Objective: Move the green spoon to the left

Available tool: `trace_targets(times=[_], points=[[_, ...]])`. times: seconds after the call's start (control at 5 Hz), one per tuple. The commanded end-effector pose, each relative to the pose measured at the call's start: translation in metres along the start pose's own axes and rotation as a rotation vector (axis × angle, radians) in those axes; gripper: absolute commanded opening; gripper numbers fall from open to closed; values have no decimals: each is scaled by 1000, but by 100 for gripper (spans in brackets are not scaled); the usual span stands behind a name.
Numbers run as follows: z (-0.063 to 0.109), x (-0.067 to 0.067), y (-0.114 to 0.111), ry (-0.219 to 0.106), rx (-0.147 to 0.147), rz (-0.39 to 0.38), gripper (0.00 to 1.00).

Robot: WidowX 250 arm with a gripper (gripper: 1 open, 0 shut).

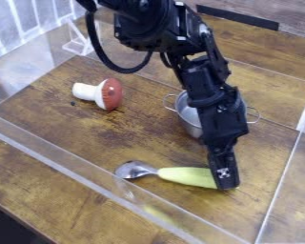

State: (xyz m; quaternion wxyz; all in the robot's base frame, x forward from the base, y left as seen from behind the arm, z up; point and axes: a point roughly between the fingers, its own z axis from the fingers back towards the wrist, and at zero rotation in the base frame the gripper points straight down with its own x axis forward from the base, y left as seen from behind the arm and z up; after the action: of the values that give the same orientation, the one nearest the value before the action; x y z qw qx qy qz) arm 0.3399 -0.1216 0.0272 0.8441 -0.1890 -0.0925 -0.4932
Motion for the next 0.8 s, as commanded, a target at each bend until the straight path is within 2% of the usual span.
trace_targets(times=[0.0,0.4,0.6], points=[[14,-4,6,-17,19,-23,0],[21,-22,8,-9,-16,-40,0],[22,-21,10,-18,-15,3,0]])
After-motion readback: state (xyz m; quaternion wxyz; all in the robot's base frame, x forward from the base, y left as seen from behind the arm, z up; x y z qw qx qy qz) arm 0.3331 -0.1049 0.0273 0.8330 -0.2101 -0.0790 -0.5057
